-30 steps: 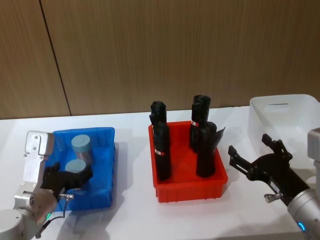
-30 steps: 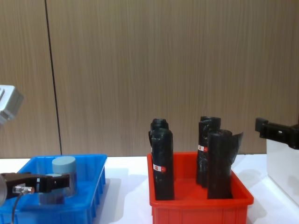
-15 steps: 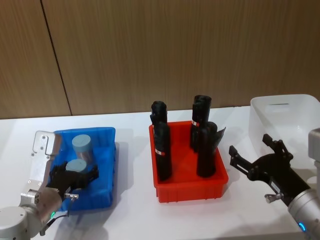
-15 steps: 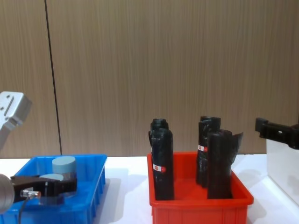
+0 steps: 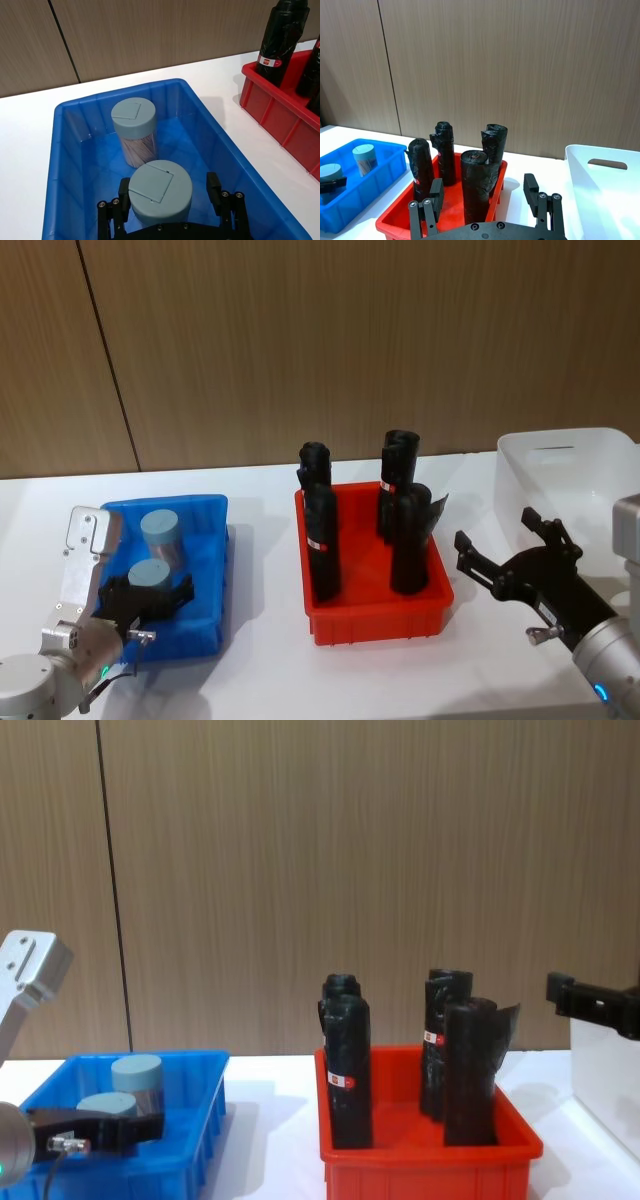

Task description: Pick the cotton swabs from the blue box and place them into the white box.

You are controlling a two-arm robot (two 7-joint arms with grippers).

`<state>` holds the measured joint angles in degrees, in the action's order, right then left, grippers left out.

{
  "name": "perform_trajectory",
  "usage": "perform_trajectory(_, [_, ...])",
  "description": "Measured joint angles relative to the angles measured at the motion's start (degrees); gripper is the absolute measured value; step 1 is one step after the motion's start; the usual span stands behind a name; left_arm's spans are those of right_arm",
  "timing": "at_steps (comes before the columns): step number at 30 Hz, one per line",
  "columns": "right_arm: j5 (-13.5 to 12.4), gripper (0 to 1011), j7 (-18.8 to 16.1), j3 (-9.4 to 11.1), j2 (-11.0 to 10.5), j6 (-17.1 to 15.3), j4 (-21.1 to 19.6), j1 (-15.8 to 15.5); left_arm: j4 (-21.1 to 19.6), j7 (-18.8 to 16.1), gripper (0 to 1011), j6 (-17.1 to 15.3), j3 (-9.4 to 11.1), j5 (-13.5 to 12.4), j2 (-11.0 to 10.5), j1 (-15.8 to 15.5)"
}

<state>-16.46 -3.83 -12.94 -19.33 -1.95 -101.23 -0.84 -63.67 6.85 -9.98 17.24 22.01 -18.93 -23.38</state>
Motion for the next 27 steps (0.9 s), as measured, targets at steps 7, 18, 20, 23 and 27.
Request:
perform_trajectory(7, [0.00, 1002, 0.00, 0.00, 0.00, 0.00, 0.00, 0.00, 0.42, -0.22, 791, 0.39, -0.05, -0.85, 0.11, -0.21])
perform_trajectory(18, [0.00, 1002, 0.00, 0.00, 0.00, 0.00, 0.00, 0.00, -1.76, -0.48, 668, 2.06, -0.07, -3.78, -0.26, 0.27])
perform_trajectory(20, [0.00, 1002, 0.00, 0.00, 0.00, 0.00, 0.00, 0.00, -2.73, -0.50, 668, 2.24, -0.07, -4.41, -0.40, 0.49])
perform_trajectory(23, [0.00, 1002, 0.00, 0.00, 0.00, 0.00, 0.00, 0.00, -4.77, -0.51, 666, 2.30, -0.08, -5.17, -0.69, 0.95])
perform_trajectory(27, [0.00, 1002, 0.00, 0.00, 0.00, 0.00, 0.00, 0.00, -7.38, -0.27, 668, 2.24, -0.17, -5.64, -1.06, 1.44])
